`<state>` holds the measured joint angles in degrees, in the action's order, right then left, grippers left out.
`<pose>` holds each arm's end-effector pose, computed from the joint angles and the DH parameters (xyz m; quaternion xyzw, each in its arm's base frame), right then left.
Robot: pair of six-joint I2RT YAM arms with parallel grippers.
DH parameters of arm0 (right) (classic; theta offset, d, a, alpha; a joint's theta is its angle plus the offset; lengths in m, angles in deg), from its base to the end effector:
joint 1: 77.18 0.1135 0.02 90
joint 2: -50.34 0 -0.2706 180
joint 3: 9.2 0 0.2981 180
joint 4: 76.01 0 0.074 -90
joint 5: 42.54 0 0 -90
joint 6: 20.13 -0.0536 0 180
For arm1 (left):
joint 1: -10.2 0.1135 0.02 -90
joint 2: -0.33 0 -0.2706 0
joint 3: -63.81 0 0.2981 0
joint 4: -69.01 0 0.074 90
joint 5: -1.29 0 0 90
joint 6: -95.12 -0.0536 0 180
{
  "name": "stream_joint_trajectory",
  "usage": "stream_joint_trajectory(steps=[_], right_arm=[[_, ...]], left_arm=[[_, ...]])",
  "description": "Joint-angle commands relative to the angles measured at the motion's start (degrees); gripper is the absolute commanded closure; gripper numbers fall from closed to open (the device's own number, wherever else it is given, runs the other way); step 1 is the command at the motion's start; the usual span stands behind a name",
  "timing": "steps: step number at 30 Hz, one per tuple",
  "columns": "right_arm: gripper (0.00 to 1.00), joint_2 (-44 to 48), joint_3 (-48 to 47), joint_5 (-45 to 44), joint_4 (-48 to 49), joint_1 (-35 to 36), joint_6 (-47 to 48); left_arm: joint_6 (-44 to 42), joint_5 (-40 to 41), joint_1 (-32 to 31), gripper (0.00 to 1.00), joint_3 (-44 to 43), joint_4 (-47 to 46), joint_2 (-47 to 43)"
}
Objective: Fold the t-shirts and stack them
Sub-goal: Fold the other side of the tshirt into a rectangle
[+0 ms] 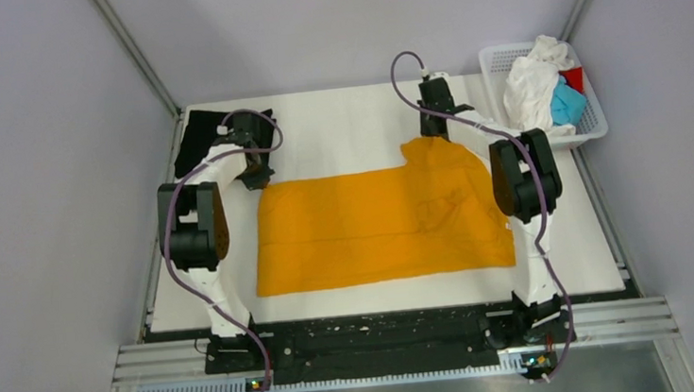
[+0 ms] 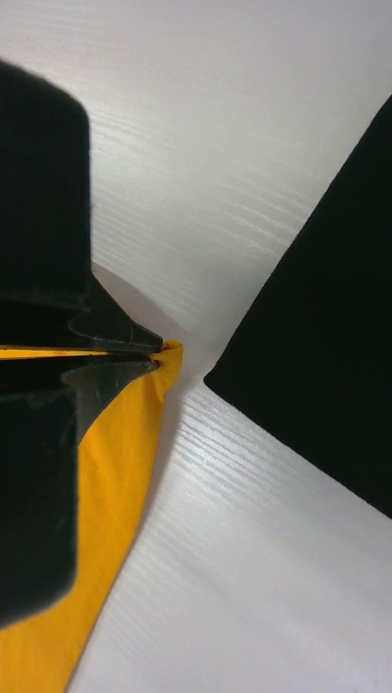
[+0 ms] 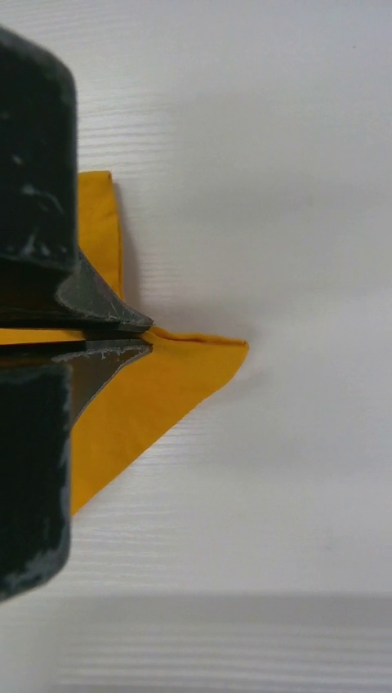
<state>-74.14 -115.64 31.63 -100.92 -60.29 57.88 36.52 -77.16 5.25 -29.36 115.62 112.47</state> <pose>0.5291 0.1454 0.1587 0.0161 0.9097 -0.0237 0.4143 0.4554 -0.0287 0.1520 -0.2432 0.9418 0.0278 0.2306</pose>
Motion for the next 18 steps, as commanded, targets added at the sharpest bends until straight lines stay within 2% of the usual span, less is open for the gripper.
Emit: stream_joint_trajectory(steps=[1,10,18], right_arm=[[1.00,9.9,6.8,3.1,-0.5,0.4,-0.2],[1.00,28.6,24.0,5.1,-1.1,2.2,-4.0],[1.00,42.6,33.4,5.3,-6.3,3.5,-4.4]], left_arm=[[0.2,-1.9,0.1,1.00,5.3,-6.6,-8.0],[1.0,-3.3,-1.9,1.00,18.8,-14.3,-19.4],[2.6,-1.9,-3.7,1.00,28.4,-16.1,-29.4]])
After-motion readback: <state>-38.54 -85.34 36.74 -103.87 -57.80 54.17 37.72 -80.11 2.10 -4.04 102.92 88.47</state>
